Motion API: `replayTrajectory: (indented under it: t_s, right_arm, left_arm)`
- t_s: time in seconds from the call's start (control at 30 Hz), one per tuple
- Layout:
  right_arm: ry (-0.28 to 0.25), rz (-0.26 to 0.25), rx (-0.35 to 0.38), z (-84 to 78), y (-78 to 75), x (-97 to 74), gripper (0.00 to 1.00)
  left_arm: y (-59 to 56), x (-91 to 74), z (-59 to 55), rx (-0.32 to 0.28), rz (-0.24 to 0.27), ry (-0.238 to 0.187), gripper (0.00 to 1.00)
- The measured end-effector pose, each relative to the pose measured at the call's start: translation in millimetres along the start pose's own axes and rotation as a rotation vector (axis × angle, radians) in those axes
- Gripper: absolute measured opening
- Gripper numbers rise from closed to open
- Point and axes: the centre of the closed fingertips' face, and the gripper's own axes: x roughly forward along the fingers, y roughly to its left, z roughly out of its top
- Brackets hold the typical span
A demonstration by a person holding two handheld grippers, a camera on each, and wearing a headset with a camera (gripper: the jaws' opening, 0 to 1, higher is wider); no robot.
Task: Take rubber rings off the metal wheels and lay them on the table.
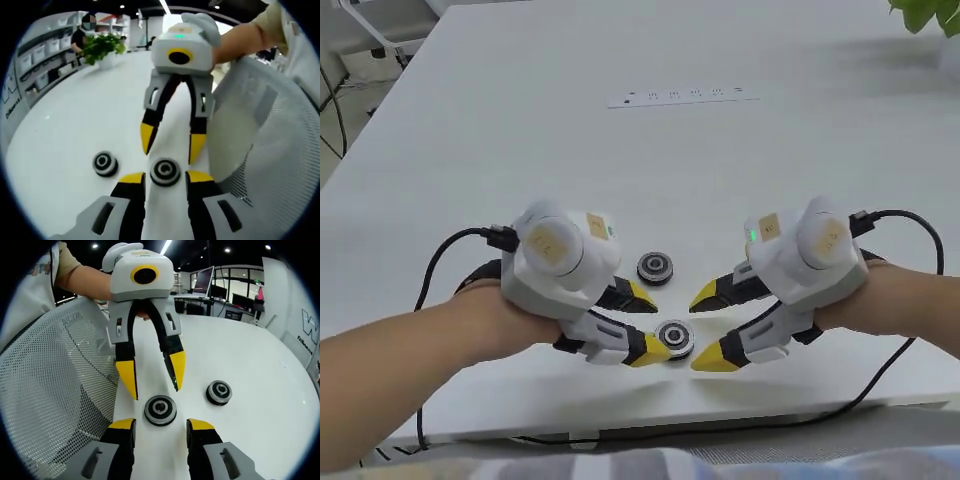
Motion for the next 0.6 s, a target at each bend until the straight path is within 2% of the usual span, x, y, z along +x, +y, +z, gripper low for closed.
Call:
replayTrajectory:
  t_s: [0.33, 0.6]
  right_arm:
    - [0.003, 0.004, -0.003, -0.2, 1.5, 1.1, 0.39]
    - [0.001, 0.002, -0.005, 0.4, 1.7, 1.3, 0.40]
  left_arm:
    - [-5.0, 8.7, -0.4, 0.016, -0.021, 0.018, 0.26]
    - [-4.3, 13.2, -2.4, 0.042, -0.011, 0.037, 0.20]
